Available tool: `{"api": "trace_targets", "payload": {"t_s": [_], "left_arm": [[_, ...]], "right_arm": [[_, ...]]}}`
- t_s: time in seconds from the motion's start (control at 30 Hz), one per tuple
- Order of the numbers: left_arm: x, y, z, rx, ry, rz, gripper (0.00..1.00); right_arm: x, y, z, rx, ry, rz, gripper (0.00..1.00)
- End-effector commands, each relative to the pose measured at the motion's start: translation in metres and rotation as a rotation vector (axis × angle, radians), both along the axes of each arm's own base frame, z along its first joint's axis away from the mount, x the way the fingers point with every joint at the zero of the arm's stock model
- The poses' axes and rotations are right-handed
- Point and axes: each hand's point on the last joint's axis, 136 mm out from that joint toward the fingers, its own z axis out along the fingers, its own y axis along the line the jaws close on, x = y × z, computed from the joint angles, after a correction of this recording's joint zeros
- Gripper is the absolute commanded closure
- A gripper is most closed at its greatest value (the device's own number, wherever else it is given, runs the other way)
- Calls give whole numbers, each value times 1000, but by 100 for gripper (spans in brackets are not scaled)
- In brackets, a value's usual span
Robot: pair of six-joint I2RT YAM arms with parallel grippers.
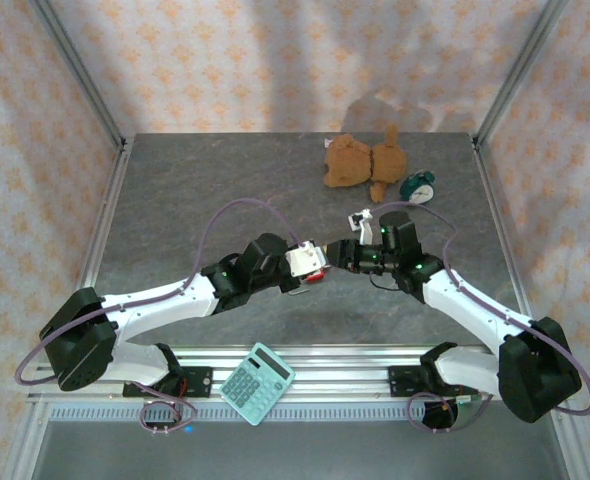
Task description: Unlock with the key
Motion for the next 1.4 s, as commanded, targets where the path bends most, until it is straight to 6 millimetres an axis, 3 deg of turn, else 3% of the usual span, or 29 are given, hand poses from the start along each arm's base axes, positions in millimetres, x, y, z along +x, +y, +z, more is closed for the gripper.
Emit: {"api": "trace_targets", "payload": {"t_s": [0.0, 0.23, 0.4, 1.0, 1.17, 1.37], "left_arm": [[11, 6, -5, 13, -7, 58, 79], [34, 23, 6, 24, -106, 217, 82], [36, 35, 22, -24, -204, 267, 82], [30, 28, 26, 75, -365, 274, 82], [26, 22, 25, 55, -339, 234, 82], [0, 5, 14, 11, -124, 67, 81]], "right_arm": [[6, 4, 22, 25, -49, -12, 52], [30, -34, 26, -102, -84, -258, 40], [37, -53, 29, -111, -84, -350, 38], [50, -38, 16, 17, 80, -373, 34], [48, -37, 14, 25, 87, -365, 34], [43, -33, 19, 22, 40, -319, 34]]}}
